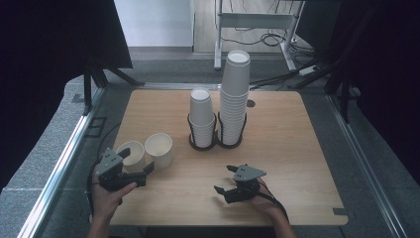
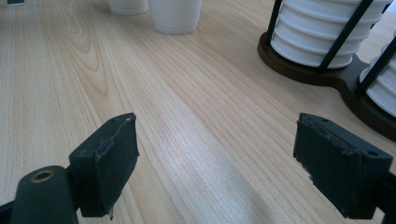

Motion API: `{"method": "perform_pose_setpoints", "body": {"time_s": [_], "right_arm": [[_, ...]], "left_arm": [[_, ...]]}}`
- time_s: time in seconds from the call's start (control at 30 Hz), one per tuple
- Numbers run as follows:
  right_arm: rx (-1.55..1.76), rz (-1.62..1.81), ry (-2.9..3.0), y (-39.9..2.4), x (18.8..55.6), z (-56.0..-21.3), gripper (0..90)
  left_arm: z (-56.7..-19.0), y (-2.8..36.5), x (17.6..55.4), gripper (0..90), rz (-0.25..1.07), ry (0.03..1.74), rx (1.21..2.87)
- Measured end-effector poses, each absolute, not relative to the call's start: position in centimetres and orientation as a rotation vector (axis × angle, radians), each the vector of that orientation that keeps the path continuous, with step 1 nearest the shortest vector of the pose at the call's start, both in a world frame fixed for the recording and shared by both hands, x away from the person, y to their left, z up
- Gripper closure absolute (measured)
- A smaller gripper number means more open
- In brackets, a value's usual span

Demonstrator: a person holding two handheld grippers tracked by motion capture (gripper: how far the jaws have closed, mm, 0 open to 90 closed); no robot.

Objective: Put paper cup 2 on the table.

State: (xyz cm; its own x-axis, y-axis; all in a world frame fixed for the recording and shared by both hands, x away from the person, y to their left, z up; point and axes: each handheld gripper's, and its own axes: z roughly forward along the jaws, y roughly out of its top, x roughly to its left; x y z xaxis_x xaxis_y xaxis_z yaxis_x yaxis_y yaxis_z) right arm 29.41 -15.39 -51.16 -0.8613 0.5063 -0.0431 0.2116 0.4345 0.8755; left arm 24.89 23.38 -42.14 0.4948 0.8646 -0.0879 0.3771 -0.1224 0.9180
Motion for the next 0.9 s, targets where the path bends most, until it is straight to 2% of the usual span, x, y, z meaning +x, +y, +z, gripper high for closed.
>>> {"method": "perform_pose_setpoints", "body": {"time_s": [0.43,0.9], "right_arm": [[0.616,1.405,2.379,-15.6,29.3,-50.7,14.2],[0.679,1.448,2.312,-17.7,29.5,-49.9,14.5]], "left_arm": [[-42.3,19.7,24.8,3.6,0.492,0.929,1.770],[-44.0,14.2,25.0,4.3,0.389,0.793,1.879]]}}
